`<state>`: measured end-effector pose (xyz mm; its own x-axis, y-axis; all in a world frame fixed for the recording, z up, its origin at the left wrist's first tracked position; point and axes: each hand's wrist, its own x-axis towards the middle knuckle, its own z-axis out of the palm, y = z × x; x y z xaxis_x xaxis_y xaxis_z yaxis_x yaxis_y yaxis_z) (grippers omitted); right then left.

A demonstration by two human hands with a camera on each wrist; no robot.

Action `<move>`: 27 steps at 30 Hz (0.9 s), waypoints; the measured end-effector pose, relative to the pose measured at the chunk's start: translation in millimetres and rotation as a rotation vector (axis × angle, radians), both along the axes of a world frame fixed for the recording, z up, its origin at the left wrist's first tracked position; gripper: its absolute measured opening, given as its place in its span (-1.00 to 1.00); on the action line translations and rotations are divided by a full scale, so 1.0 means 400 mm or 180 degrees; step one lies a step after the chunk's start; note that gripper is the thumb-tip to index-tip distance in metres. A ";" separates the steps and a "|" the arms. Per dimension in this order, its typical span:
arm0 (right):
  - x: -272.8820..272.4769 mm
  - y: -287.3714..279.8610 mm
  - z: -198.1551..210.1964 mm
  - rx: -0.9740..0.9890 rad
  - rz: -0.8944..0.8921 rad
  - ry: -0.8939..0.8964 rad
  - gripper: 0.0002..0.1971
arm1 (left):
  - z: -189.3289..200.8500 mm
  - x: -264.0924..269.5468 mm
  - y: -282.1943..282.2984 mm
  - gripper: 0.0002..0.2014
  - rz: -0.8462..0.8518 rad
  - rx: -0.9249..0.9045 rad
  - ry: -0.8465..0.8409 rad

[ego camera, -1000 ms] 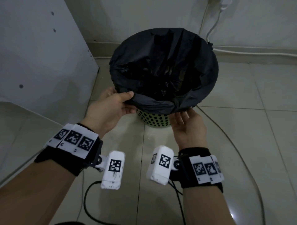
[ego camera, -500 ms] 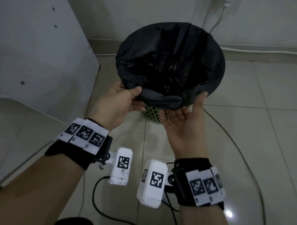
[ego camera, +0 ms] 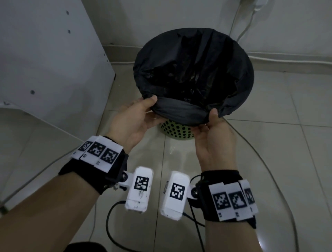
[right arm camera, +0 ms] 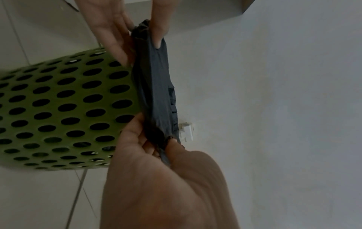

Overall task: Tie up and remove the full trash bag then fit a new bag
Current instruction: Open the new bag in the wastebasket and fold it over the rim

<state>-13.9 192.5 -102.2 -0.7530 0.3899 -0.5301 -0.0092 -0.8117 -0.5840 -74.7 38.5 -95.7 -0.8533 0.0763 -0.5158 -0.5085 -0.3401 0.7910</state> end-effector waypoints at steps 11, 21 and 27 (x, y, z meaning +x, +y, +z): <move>0.002 -0.046 0.004 0.0128 0.0309 -0.0268 -0.69 | 0.007 0.009 0.030 -0.81 -0.0374 -0.0389 -0.0018; 0.041 0.021 0.002 0.0274 0.0361 -0.0085 -0.71 | 0.025 -0.031 -0.035 -0.78 -0.0322 -0.0094 -0.0024; 0.058 0.017 -0.016 -0.0578 0.0038 0.0245 -0.70 | 0.018 -0.034 -0.021 -0.86 -0.0465 -0.0431 -0.0045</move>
